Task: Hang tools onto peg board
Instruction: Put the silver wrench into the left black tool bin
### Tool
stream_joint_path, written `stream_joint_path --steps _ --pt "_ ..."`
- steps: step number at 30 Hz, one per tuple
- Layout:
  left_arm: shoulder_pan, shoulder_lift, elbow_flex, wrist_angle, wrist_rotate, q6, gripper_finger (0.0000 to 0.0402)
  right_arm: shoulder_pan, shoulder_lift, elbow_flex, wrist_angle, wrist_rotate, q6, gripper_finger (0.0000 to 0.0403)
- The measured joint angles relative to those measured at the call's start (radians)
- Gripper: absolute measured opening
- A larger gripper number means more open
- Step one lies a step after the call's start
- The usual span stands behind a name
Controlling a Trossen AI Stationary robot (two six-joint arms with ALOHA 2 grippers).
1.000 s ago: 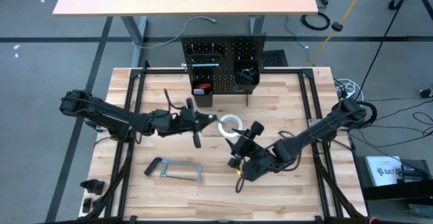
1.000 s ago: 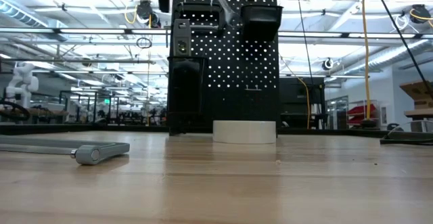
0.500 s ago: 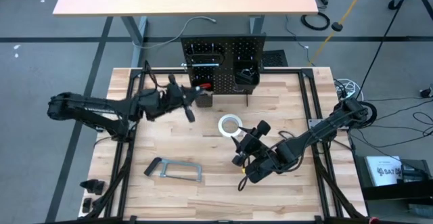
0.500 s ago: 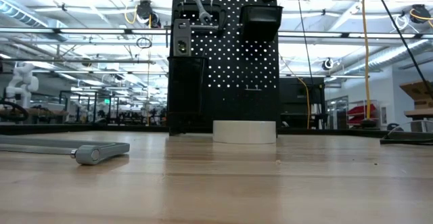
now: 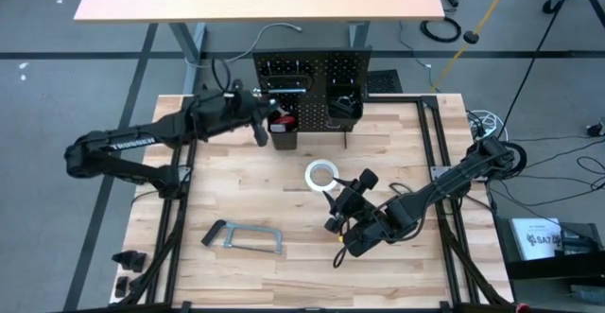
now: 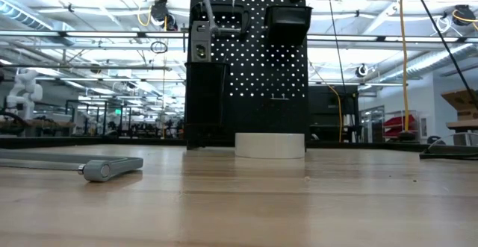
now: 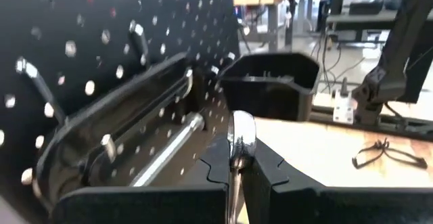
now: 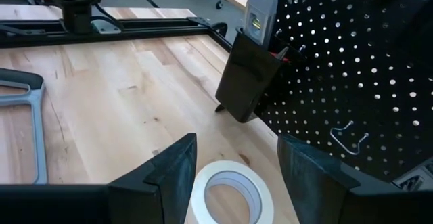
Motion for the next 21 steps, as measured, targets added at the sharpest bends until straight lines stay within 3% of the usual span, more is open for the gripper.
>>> stream_joint_path --steps 12,21 --pt "0.089 0.081 0.001 -0.033 0.151 -0.041 0.0013 0.0 0.0 0.0 0.001 -0.001 0.007 0.0199" --pt "0.089 0.113 0.001 -0.03 0.159 -0.041 0.0013 0.0 0.0 0.0 0.002 -0.004 0.007 0.0199"
